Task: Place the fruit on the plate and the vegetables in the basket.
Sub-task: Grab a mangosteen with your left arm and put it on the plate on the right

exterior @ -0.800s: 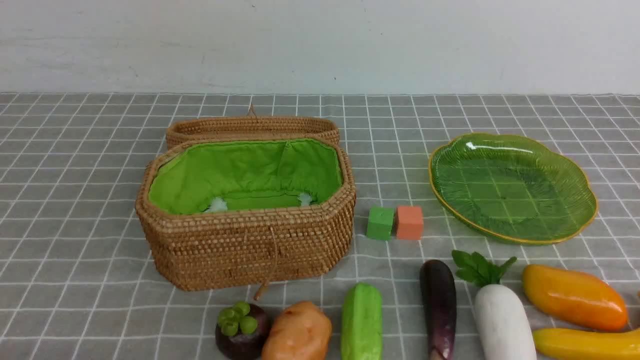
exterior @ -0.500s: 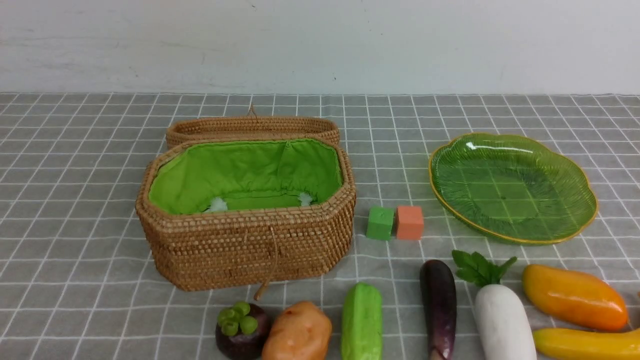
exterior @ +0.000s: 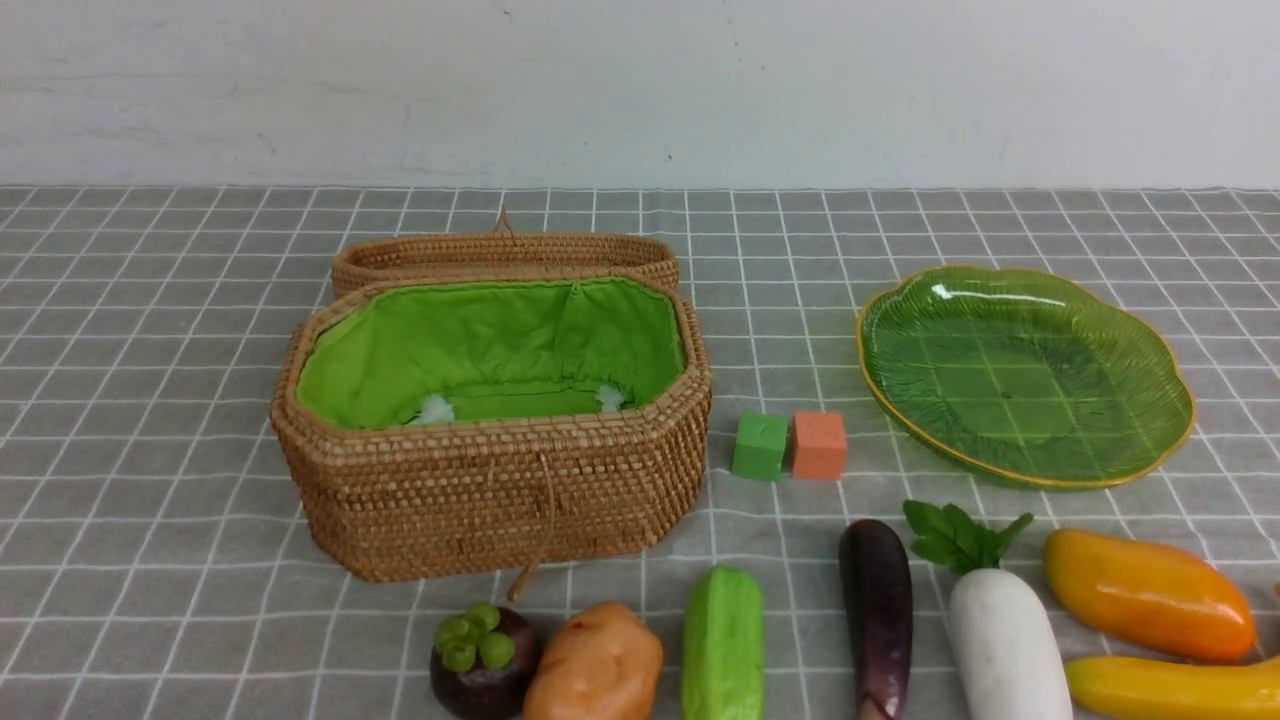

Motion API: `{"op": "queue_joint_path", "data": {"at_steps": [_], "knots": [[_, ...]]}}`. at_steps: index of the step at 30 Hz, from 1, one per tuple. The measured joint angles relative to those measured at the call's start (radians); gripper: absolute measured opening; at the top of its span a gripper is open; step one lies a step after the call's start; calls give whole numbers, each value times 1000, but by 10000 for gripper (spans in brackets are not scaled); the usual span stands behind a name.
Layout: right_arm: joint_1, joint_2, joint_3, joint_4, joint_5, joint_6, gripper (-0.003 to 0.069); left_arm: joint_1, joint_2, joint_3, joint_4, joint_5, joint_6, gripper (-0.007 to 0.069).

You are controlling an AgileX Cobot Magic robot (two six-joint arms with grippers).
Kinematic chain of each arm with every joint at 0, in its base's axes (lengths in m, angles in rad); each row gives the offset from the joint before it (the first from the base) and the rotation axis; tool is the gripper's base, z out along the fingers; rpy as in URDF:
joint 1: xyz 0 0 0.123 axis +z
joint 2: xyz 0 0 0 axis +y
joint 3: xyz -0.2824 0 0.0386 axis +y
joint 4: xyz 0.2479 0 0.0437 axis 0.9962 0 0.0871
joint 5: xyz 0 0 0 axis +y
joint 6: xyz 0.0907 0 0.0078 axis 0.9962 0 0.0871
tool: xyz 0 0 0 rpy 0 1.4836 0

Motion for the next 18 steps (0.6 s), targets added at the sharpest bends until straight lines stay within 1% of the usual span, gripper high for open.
{"op": "queue_joint_path", "data": {"at_steps": [15, 18], "knots": [[0, 0, 0, 0, 0, 0, 240, 0, 0, 0, 0, -2, 0, 238], [0, 0, 0, 0, 0, 0, 240, 0, 0, 1, 3, -42, -1, 238]]}}
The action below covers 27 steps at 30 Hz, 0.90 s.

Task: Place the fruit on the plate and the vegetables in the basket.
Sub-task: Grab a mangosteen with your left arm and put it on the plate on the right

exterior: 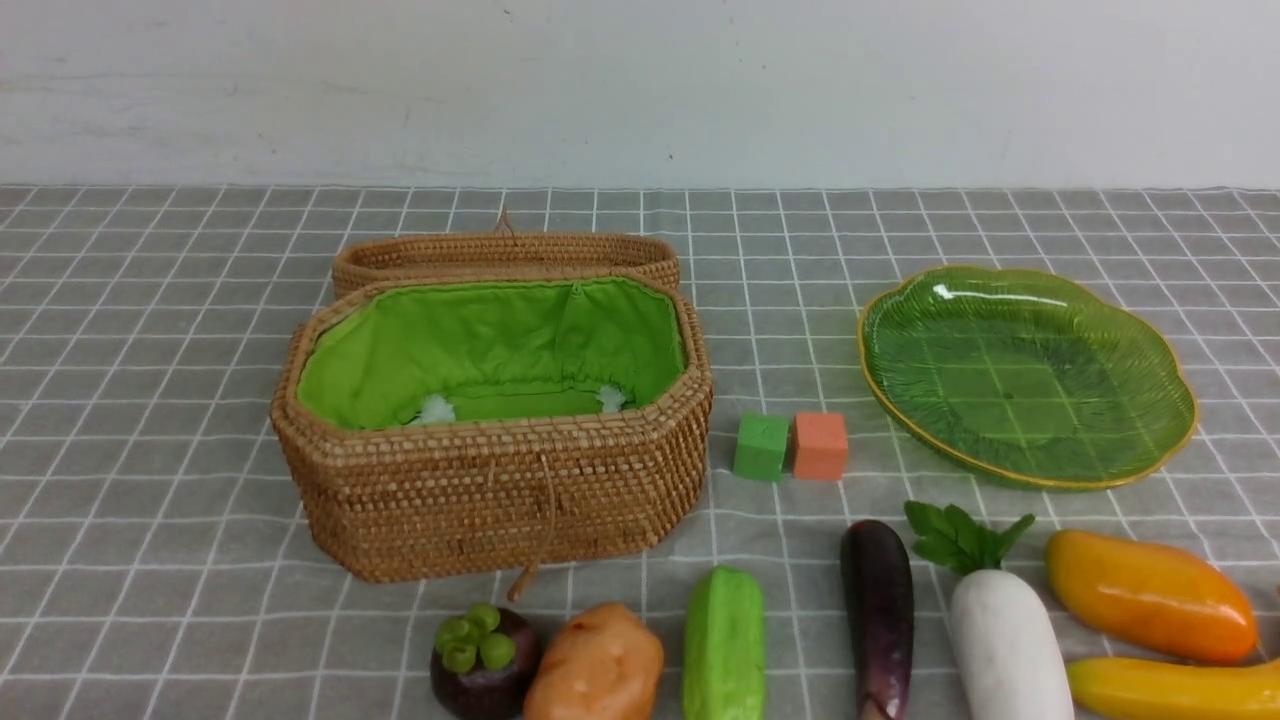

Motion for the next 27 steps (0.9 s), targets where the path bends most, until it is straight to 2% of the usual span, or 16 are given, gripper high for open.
{"op": "queue_joint_path", "data": {"at_steps": [1, 2, 4, 5, 8, 10, 12, 13, 15, 16, 18, 20, 21, 22, 23, 27], "knots": [[0, 0, 0, 0, 0, 0, 240, 0, 0, 1, -8, -45, -4, 238], [0, 0, 0, 0, 0, 0, 240, 0, 0, 1, -49, -176, -38, 238], [0, 0, 0, 0, 0, 0, 240, 0, 0, 1, -78, -238, -62, 238], [0, 0, 0, 0, 0, 0, 240, 0, 0, 1, -157, -412, -122, 238], [0, 0, 0, 0, 0, 0, 240, 0, 0, 1, -233, -641, -135, 238], [0, 0, 0, 0, 0, 0, 240, 0, 2, -34, -254, -699, -146, 238], [0, 0, 0, 0, 0, 0, 240, 0, 22, -96, -253, -661, -151, 238], [0, 0, 0, 0, 0, 0, 240, 0, 57, -204, -228, -586, -152, 238], [0, 0, 0, 0, 0, 0, 240, 0, 91, -283, -206, -513, -149, 238], [0, 0, 0, 0, 0, 0, 240, 0, 170, -434, -141, -345, -139, 238], [0, 0, 0, 0, 0, 0, 240, 0, 276, -584, -92, -143, -134, 238], [0, 0, 0, 0, 0, 0, 240, 0, 342, -656, -75, -30, -133, 238], [0, 0, 0, 0, 0, 0, 240, 0, 427, -727, -51, 98, -132, 238], [0, 0, 0, 0, 0, 0, 240, 0, 427, -727, -48, 98, -132, 238], [0, 0, 0, 0, 0, 0, 240, 0, 532, -786, -22, 200, -131, 238], [0, 0, 0, 0, 0, 0, 240, 0, 646, -811, -27, 218, -131, 238]]}}
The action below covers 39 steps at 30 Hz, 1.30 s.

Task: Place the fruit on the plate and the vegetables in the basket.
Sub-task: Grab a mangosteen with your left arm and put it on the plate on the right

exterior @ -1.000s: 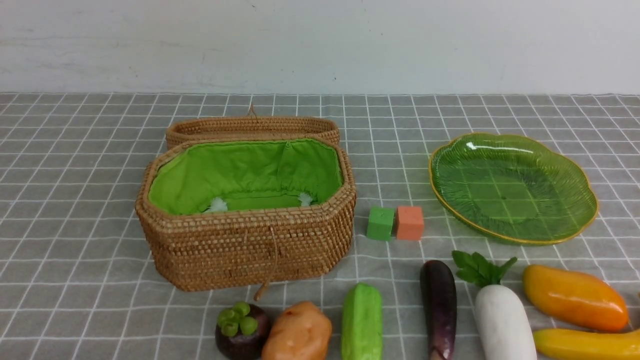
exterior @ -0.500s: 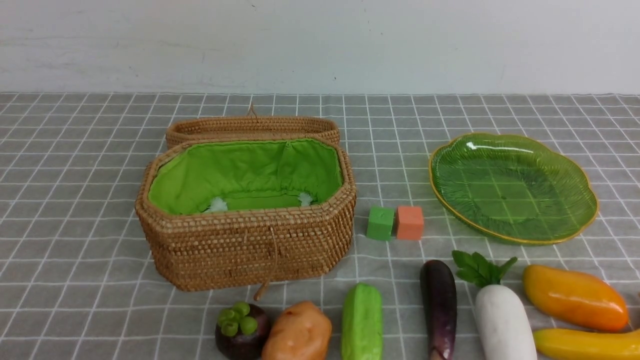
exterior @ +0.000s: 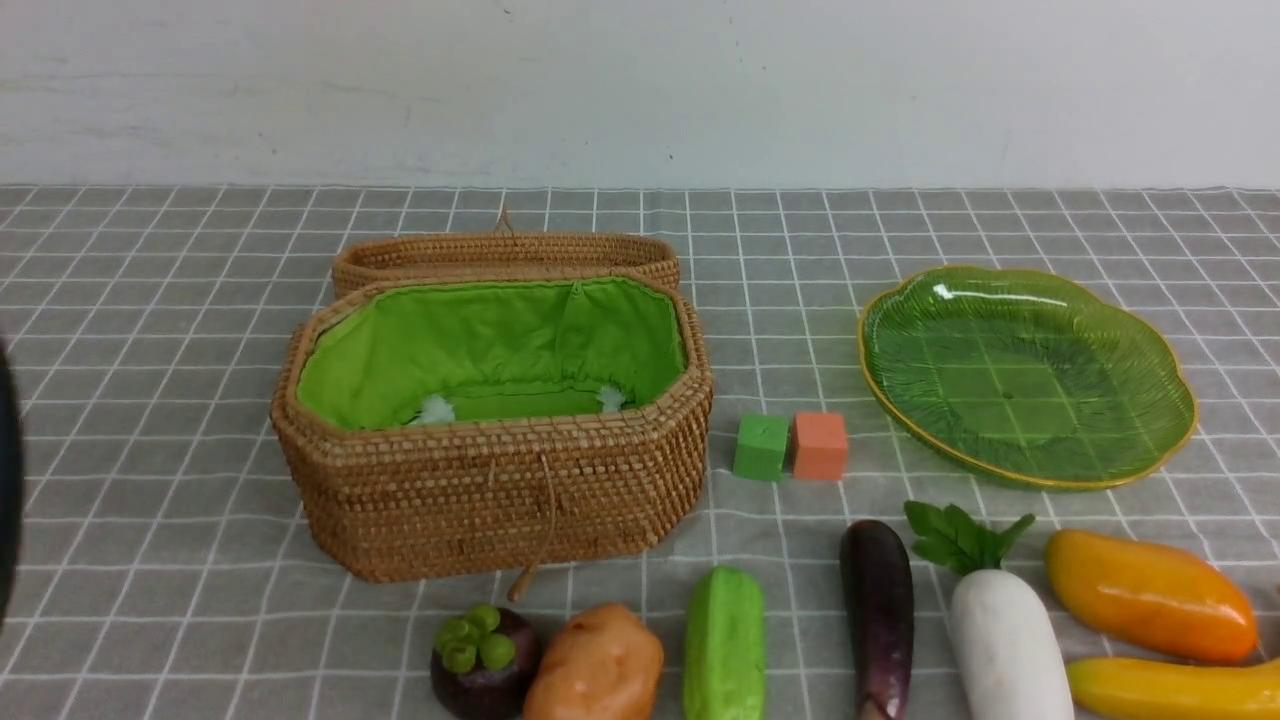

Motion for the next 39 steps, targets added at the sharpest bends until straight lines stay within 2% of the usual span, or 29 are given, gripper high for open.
{"op": "queue_joint_path", "data": {"at_steps": [6, 10, 11, 13, 14, 16, 17, 19, 22, 29, 33, 37, 39], "knots": [[0, 0, 0, 0, 0, 0, 240, -42, 240, -13, -129, 95, 65, 240], [0, 0, 0, 1, 0, 0, 240, -145, 407, -34, -188, 184, 141, 277], [0, 0, 0, 1, 0, 0, 240, -200, 463, -42, -200, 189, 150, 320], [0, 0, 0, 1, 0, 0, 240, -249, 525, -50, -206, 190, 152, 374], [0, 0, 0, 1, 0, 0, 240, -291, 566, -56, -206, 190, 152, 431], [0, 0, 0, 1, 0, 0, 240, -336, 626, -65, -206, 181, 151, 505], [0, 0, 0, 1, 0, 0, 240, -341, 626, -65, -206, 181, 151, 514], [0, 0, 0, 1, 0, 0, 240, -392, 712, -84, -213, 145, 104, 628], [0, 0, 0, 1, 0, 0, 240, -402, 786, -111, -213, 115, 36, 664], [0, 0, 0, 1, 0, 0, 240, -402, 943, -145, -244, 41, -18, 639], [0, 0, 0, 1, 0, 0, 240, -402, 993, -145, -268, 14, -14, 588], [0, 0, 0, 1, 0, 0, 240, -402, 1002, -146, -262, 6, 1, 496], [0, 0, 0, 1, 0, 0, 240, -402, 1000, -147, -255, 9, 4, 483]]}}
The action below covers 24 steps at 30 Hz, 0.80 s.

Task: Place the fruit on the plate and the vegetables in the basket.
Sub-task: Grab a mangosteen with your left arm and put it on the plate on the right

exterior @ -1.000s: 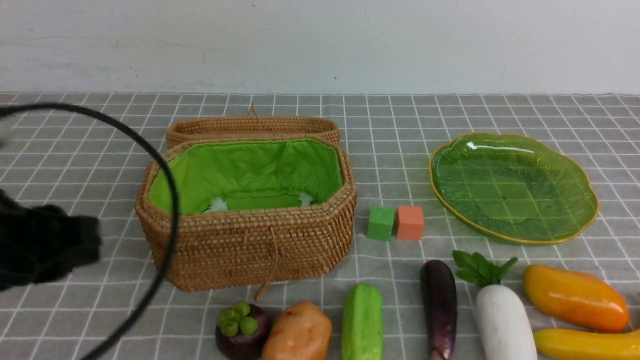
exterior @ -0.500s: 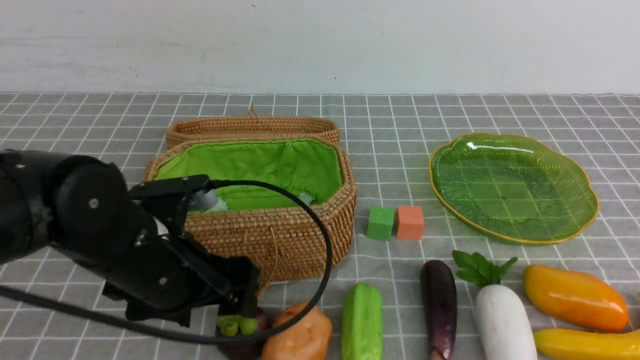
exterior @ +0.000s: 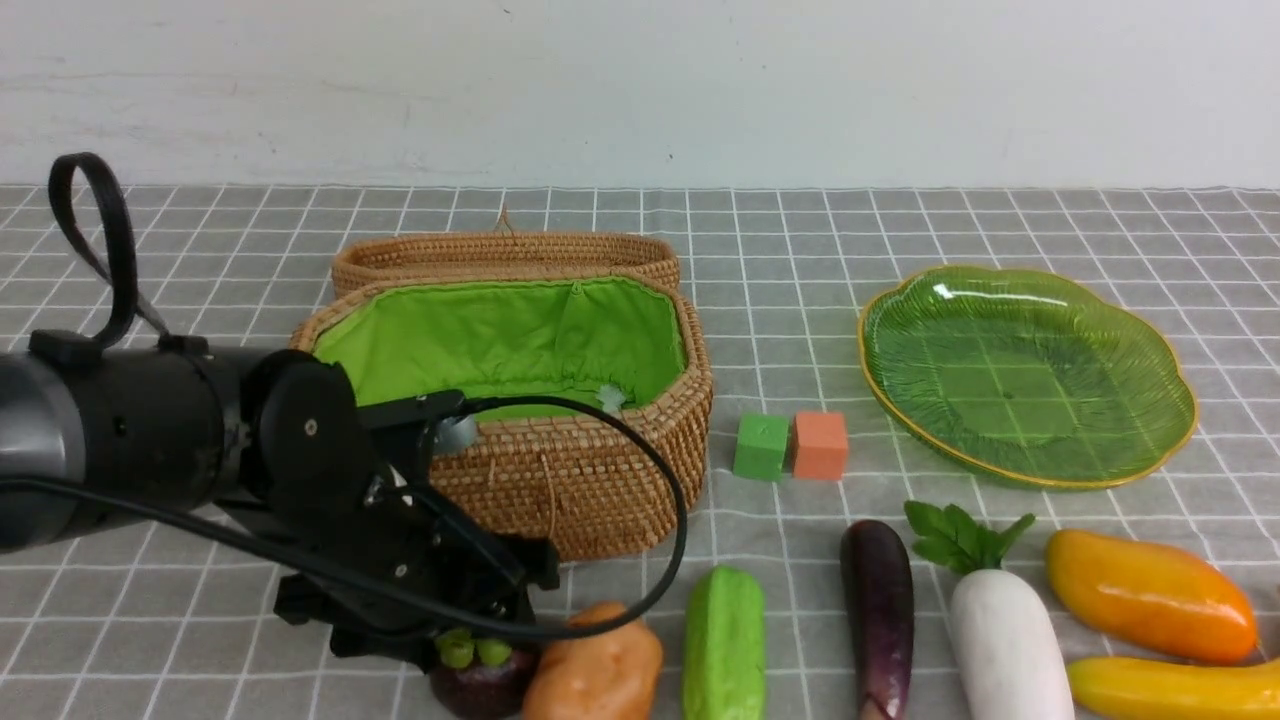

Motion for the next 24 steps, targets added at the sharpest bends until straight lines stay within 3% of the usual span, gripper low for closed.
{"op": "queue_joint_path", "data": {"at_steps": [8, 18, 24], "knots": [[0, 0, 0, 0, 0, 0, 240, 0, -49, 0, 51, 87, 0, 483], [0, 0, 0, 0, 0, 0, 240, 0, -310, -28, 127, 231, -5, 483], [0, 0, 0, 0, 0, 0, 240, 0, -322, -222, 147, 399, 3, 480]]}}
